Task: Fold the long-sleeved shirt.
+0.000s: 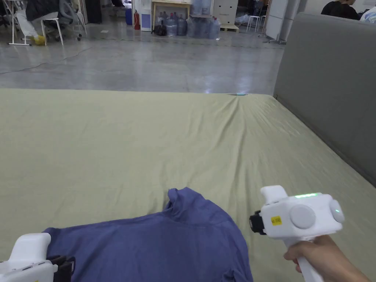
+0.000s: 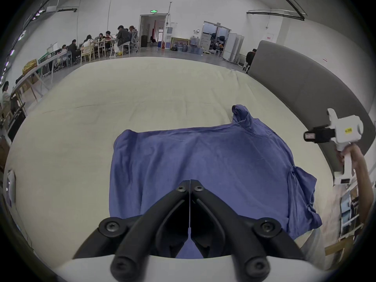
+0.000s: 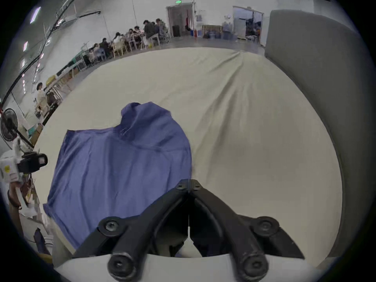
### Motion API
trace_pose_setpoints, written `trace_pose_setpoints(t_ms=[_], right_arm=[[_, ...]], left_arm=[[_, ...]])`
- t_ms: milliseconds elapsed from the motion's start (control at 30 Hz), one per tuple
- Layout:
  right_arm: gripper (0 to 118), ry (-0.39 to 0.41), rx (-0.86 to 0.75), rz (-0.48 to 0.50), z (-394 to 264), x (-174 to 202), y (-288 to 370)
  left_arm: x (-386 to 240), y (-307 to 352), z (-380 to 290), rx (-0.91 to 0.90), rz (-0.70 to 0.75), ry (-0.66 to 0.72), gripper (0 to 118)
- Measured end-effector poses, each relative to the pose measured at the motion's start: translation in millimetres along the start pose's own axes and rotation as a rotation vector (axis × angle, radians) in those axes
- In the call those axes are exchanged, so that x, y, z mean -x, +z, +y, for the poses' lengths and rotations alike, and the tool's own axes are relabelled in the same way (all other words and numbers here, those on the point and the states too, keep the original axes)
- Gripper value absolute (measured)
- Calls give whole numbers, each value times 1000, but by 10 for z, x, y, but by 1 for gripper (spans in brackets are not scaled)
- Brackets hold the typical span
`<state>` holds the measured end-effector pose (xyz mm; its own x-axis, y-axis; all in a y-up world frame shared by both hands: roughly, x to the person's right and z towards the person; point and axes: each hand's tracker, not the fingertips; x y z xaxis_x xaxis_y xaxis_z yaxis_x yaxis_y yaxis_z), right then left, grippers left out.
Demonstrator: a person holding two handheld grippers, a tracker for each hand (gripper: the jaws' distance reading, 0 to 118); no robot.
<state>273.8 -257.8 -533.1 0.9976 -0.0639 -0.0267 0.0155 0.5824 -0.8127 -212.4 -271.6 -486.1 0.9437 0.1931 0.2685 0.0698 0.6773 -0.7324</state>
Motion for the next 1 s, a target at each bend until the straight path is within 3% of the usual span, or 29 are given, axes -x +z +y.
trace_pose_setpoints(t_ms=[133, 167, 200, 233, 267, 500, 567, 633, 667, 700, 733, 767, 900, 933, 967, 1000], right_arm=[[0, 24, -2, 7, 377, 89, -323], [12, 25, 3, 18, 477, 89, -429], [53, 22, 25, 22, 558, 92, -539], [75, 18, 50, 11, 633, 93, -647], [76, 5, 77, -20, 655, 161, -768], [70, 9, 202, -59, 701, 184, -1296], [55, 9, 248, -28, 632, 248, -1380], [51, 63, 230, -72, 592, 309, -1405], [49, 53, 240, -78, 597, 359, -1391], [30, 48, 242, -83, 622, 372, -1355], [3, 57, 240, -93, 637, 396, -1314], [0, 97, 230, -171, 641, 399, -1286], [0, 54, 233, -97, 596, 276, -1330], [0, 31, 232, -93, 558, 278, -1355], [0, 21, 231, -92, 543, 273, -1376], [0, 19, 228, -95, 526, 280, -1391]], left_arm=[[-13, -51, 89, 3, 9, -22, 0], [-14, -70, 108, 3, 12, -24, 0], [-8, -92, 128, 4, 13, -26, 0], [-2, -117, 151, 6, 16, -26, 0], [4, -141, 171, 7, 20, -23, 0], [94, -228, 293, -3, 19, 36, 0], [116, -243, 322, -3, 16, 42, 0], [123, -286, 349, 6, 23, 37, 0], [126, -317, 361, 11, 30, 29, 0], [131, -339, 371, 11, 43, 28, 0], [142, -363, 392, 13, 52, 31, 0], [163, -380, 423, 12, 56, 36, 0], [286, -441, 639, -40, 95, 68, 0], [341, -487, 718, -50, 144, 76, 6], [410, -559, 797, -45, 180, 85, 35], [489, -640, 863, -38, 206, 94, 94]])
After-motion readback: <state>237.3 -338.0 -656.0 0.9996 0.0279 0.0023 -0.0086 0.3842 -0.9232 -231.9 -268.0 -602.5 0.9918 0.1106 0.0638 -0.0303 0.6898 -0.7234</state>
